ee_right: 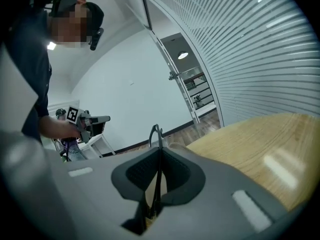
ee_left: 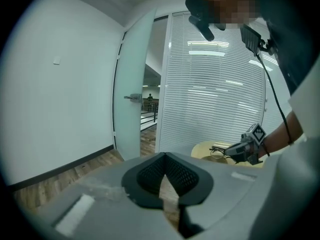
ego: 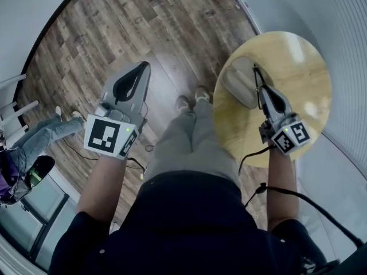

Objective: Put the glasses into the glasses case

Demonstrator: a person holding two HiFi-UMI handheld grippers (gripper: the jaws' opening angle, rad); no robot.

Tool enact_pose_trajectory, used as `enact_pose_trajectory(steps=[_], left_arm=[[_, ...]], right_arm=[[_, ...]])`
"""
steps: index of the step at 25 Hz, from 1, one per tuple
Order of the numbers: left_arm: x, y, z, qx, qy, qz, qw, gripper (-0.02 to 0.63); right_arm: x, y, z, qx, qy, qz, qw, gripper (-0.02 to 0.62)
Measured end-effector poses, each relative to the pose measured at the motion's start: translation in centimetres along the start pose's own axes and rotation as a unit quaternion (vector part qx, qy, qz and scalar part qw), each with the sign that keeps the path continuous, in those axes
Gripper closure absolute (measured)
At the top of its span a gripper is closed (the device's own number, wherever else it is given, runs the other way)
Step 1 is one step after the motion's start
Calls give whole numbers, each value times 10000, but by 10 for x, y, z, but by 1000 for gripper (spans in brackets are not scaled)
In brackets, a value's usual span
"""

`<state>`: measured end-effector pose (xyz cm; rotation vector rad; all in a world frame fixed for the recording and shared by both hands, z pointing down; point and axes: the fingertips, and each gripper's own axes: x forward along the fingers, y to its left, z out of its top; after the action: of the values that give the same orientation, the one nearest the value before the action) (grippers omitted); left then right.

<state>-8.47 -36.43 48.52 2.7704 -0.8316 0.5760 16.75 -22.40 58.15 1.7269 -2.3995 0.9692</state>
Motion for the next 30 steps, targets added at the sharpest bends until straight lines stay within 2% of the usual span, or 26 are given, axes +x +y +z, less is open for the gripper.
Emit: enact_pose_trajectory(steps=[11, 14, 19, 25, 30], left_arm=[[3, 14, -8, -97, 133, 57, 9998, 601], [3, 10, -17, -123, 156, 38, 9998, 601], [1, 7, -28, -167, 157, 56, 9997, 601], [1, 2, -37, -225, 197, 100, 9995, 601], [0, 8, -43, -320, 233, 160, 9991, 601]], right_arm=[[19, 3, -15, -280, 454, 151, 9985, 571], [20, 4, -27, -505, 616, 164, 9967, 571], [24, 9, -46, -1212, 973, 209, 9876, 571], [24, 4, -59, -1405, 1202, 239, 9825, 571], [30, 4, -66, -1733, 1540, 192, 9726, 571]])
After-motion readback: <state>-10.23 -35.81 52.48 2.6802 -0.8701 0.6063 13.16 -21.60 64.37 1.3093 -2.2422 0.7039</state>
